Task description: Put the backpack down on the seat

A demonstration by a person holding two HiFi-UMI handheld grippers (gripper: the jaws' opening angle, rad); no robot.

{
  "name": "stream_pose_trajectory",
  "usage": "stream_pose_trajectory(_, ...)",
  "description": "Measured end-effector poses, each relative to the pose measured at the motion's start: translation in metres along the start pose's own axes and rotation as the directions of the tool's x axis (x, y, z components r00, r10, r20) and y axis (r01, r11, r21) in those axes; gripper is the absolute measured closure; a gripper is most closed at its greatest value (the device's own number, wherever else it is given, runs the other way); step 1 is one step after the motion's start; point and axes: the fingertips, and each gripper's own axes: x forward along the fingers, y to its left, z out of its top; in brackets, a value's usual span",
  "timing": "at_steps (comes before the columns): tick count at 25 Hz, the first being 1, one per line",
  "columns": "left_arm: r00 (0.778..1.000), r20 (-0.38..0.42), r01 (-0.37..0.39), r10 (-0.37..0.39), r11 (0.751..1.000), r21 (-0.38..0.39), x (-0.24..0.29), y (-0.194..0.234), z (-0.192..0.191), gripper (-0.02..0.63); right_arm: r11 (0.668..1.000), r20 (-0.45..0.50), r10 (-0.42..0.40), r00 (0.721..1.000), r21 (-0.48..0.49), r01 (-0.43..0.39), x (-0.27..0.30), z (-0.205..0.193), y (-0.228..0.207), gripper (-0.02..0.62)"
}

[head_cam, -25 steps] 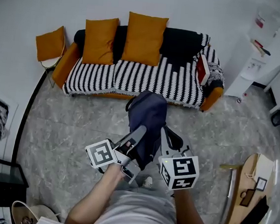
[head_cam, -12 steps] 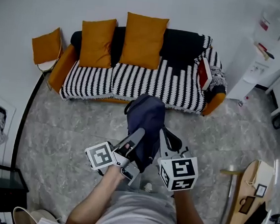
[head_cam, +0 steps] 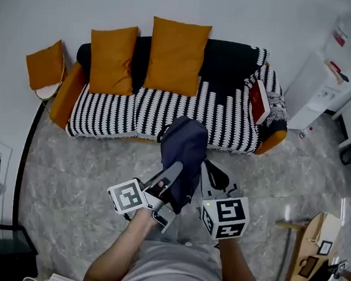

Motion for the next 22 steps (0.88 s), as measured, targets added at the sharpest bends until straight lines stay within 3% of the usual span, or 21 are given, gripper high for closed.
stream_pose_trajectory(13, 0.996, -0.088, -0.015, 0.017, 1.000, 0.018, 0.054, 0.044, 0.119, 0.574, 0.999, -0.021, -0.038, 0.999, -0.007, 0.038, 0.130, 0.052, -0.008, 0.594)
stream_pose_trajectory(22, 0.991, -0.128, 0.045, -0.047, 0.999, -0.018, 0.091, 0.060, 0.162, 0.574, 0.996, -0.018, -0.090, 0.996, -0.011, 0.089, 0.174, 0.068, -0.027, 0.594)
